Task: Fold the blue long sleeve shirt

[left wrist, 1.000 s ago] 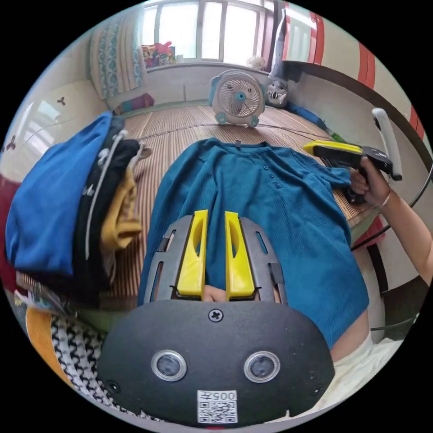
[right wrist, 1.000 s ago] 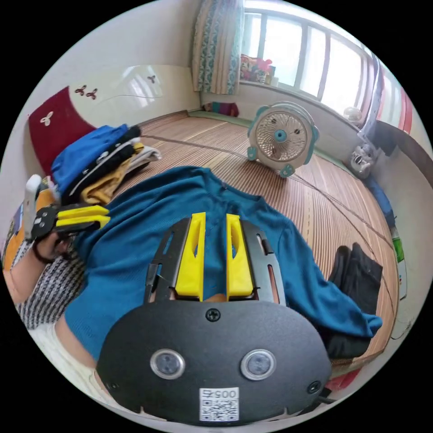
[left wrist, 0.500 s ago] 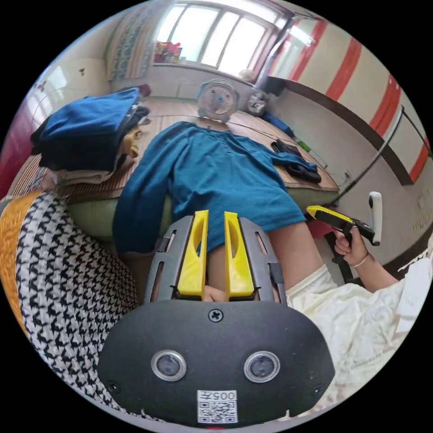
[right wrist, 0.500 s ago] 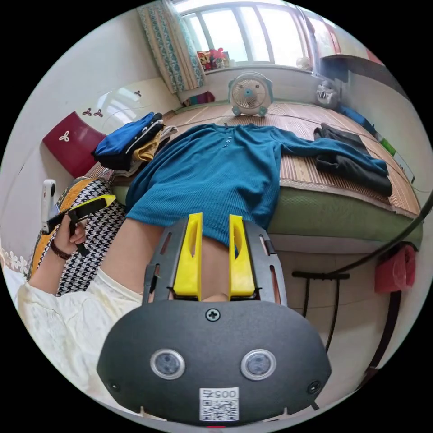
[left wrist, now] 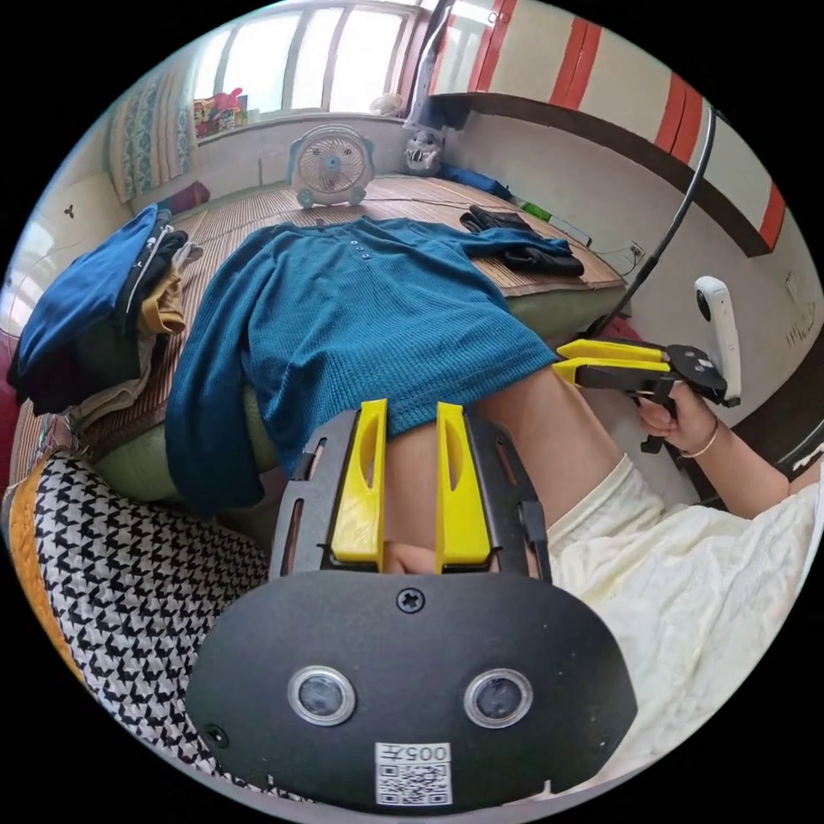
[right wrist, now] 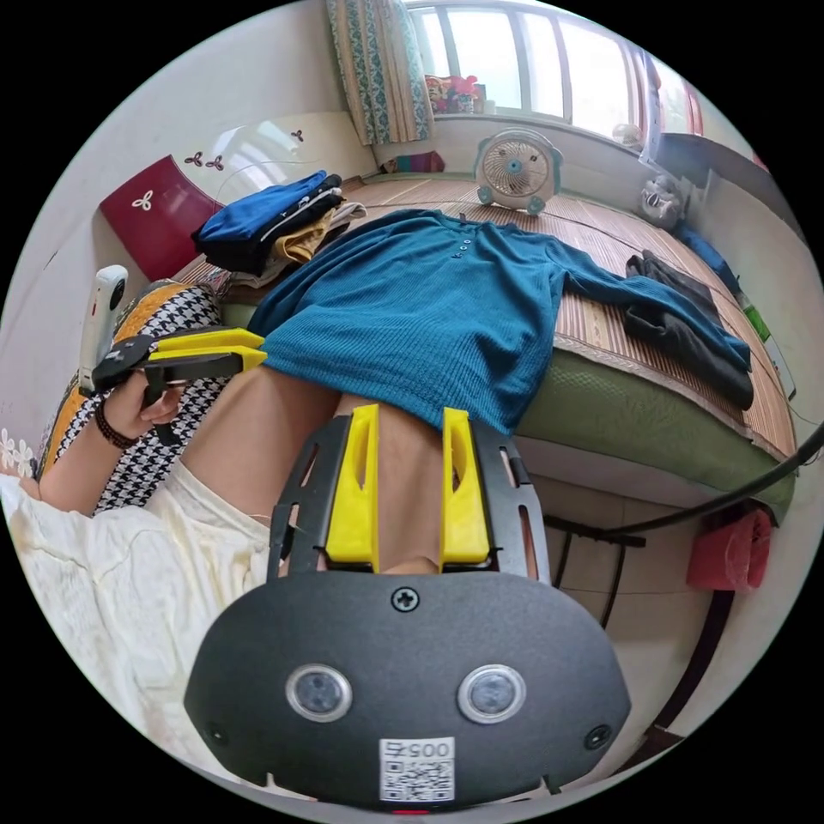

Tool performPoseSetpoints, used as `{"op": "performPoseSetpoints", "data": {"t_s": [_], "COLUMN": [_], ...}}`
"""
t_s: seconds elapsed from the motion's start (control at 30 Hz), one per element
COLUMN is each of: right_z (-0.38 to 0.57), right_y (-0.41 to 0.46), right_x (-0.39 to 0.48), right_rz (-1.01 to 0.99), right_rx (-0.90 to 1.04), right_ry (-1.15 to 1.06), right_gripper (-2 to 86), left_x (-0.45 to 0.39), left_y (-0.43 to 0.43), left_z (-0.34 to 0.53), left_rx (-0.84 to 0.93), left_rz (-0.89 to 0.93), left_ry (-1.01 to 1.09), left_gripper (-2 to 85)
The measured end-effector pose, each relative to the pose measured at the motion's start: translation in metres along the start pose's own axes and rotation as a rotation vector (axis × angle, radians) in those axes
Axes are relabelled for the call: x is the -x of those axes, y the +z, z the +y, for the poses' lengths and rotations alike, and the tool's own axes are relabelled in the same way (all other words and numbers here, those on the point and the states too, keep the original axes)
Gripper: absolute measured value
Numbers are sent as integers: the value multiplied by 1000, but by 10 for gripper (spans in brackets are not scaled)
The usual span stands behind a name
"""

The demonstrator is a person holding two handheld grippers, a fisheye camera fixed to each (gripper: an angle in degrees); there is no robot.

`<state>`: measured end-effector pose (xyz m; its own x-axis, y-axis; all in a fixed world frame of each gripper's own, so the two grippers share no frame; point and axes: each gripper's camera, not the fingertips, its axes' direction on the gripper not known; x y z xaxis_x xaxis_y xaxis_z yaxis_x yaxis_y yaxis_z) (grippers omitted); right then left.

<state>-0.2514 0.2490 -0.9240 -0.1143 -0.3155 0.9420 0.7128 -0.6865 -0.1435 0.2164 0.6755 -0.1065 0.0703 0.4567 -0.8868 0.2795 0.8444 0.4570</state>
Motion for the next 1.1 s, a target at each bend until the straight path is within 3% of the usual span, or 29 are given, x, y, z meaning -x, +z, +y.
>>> {"op": "performPoseSetpoints", "data": {"t_s": [0.5, 0.8, 1.1], "right_z": [30, 41, 37], "right_y": [8, 13, 20], "right_x": [3, 38, 62], "right_rz": [-58, 33, 141], "right_rx": [-50, -48, -66], "right_ry": [149, 11, -14], "right_gripper": [79, 117, 83], "left_x": [4, 12, 9], "left_y": [0, -38, -41], "left_z": [11, 6, 1], "left_rx": [4, -135, -125], "left_rz": [31, 99, 45], "left_ry": [-35, -77, -65], "left_gripper": [16, 6, 14]}}
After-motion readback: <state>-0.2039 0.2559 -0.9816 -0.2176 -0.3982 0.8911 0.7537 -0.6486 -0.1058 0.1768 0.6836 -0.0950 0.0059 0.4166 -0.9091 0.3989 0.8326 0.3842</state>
